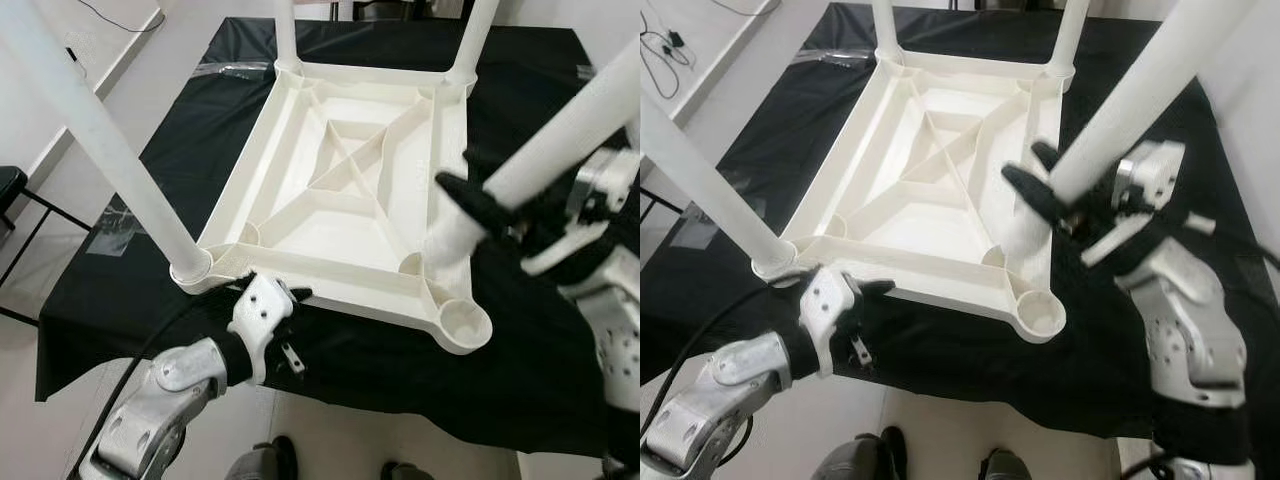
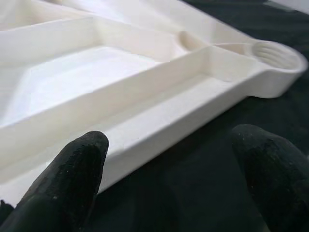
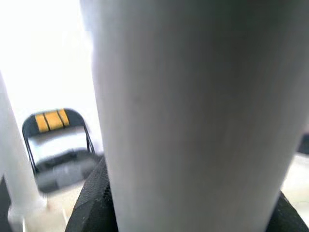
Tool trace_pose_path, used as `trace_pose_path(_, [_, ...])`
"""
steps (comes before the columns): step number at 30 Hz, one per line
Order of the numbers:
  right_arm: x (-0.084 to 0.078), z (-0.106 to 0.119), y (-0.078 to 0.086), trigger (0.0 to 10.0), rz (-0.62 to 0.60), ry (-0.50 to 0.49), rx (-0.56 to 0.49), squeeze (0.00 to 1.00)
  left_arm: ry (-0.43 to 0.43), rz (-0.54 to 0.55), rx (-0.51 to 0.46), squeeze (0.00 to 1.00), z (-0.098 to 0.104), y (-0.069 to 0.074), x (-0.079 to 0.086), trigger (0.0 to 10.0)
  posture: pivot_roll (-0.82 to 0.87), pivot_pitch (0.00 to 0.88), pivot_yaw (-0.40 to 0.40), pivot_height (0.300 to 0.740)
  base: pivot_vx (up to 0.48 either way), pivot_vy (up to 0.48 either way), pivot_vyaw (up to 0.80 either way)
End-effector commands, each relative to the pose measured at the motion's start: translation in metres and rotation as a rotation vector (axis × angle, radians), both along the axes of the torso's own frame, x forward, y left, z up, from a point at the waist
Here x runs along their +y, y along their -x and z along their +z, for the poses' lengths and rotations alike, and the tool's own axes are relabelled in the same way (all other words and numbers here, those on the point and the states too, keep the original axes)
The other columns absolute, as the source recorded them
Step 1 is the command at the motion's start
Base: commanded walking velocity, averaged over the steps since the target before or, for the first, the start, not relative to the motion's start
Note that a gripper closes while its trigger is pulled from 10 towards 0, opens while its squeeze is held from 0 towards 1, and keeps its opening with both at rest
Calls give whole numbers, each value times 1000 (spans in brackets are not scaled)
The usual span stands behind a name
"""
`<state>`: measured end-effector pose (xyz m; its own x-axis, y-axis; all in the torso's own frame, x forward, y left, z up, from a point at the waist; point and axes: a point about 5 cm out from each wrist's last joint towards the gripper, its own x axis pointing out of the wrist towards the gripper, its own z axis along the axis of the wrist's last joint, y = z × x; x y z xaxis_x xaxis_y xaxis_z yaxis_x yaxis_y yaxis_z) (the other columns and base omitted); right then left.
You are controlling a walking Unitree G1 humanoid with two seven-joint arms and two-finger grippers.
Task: Building children table
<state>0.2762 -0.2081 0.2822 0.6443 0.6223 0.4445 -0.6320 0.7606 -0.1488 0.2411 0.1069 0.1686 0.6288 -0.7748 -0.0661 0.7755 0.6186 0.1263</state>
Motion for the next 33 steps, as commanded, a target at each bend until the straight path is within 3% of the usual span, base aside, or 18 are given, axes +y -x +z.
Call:
trace_pose_path(1, [1, 8, 1, 10000, 18, -48, -30, 0, -13, 23, 0, 0, -2, -2, 1, 10000, -15, 232, -6, 740, 0, 0, 0])
trace_pose_path(10, [12, 13, -8, 10000, 44, -52, -47, 0, 65, 64, -54, 0, 19, -9, -5, 10000, -22, 225, -27, 740, 0, 0, 0])
trace_pose_path(18, [16, 7, -10, 10000, 56, -48, -26, 0, 79, 77, -68, 0, 23, -10, -4, 10000, -22, 224, -28, 740, -278, 0, 0])
trace_pose_path(33, [14, -10, -26, 10000, -80, 31, 50, 0, 53, 113, -40, 0, 10, -12, -1, 10000, -18, 224, -30, 740, -83, 0, 0])
